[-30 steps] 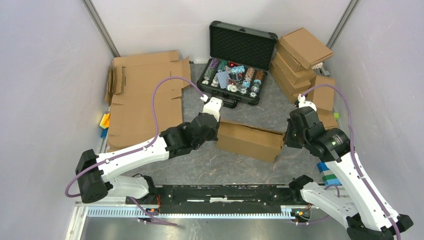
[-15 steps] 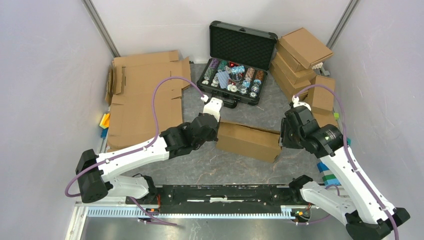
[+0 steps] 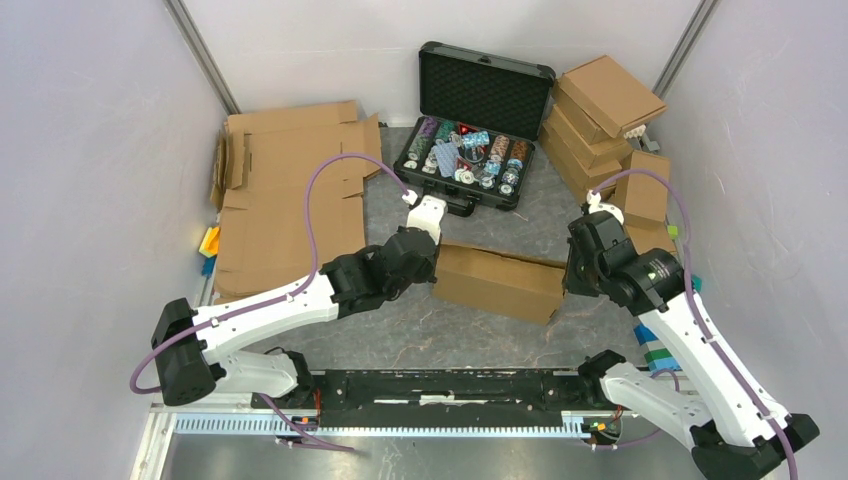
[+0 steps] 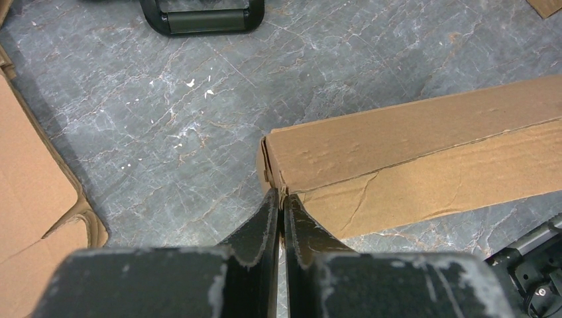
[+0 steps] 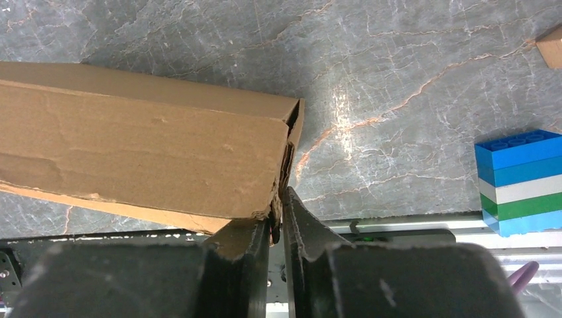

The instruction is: Fold the paper box

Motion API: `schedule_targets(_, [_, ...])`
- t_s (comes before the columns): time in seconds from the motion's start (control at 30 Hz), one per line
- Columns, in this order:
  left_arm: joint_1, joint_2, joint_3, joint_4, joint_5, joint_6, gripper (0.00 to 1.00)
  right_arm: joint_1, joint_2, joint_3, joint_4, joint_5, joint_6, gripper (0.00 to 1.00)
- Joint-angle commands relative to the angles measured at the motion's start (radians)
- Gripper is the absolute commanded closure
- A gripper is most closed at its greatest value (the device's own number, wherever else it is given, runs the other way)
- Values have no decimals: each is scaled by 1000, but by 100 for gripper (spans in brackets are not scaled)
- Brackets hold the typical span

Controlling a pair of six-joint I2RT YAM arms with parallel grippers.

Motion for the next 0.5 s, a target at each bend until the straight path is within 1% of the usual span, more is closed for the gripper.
schedule_targets(0.0, [-8,16,18,-48,0,-9,91,1,2,28,-60,66,10,85])
schedule_targets(0.23, [-10,17,18,-48,2,-11,91,0,-4,-10,-61,68,16,95])
schedule_targets(0.47, [-14,14,16,-48,2,-15,91,1,-29,-75,-41,42,24,95])
